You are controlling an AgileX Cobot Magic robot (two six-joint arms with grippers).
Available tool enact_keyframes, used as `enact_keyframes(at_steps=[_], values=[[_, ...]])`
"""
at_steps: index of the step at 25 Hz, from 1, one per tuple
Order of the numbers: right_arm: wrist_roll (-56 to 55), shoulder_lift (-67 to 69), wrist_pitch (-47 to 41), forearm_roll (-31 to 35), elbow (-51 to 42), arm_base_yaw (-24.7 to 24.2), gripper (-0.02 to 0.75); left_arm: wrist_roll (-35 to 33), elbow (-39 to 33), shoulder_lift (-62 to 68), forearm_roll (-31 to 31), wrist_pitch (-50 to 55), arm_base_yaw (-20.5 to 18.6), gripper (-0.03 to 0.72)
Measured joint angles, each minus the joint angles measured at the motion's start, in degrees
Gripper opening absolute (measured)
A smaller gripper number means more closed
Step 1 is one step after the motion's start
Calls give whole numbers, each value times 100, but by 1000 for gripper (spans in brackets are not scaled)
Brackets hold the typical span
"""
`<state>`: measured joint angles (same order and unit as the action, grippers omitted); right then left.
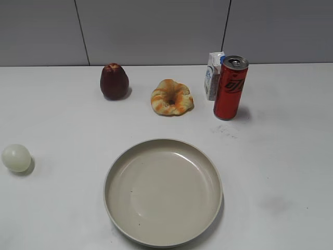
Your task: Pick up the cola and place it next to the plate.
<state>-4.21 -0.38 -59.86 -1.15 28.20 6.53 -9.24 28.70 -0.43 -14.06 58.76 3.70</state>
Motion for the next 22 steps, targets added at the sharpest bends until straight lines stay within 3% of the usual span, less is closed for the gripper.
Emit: enact_keyframes(at_steps=[9,16,22], values=[[0,788,87,0,74,0,582,0,0,0,0,0,0,552],[-264,3146,223,5,687,-6,582,0,0,0,0,0,0,552],[-459,5460,289,23,2148,-6,582,0,0,0,0,0,0,552]])
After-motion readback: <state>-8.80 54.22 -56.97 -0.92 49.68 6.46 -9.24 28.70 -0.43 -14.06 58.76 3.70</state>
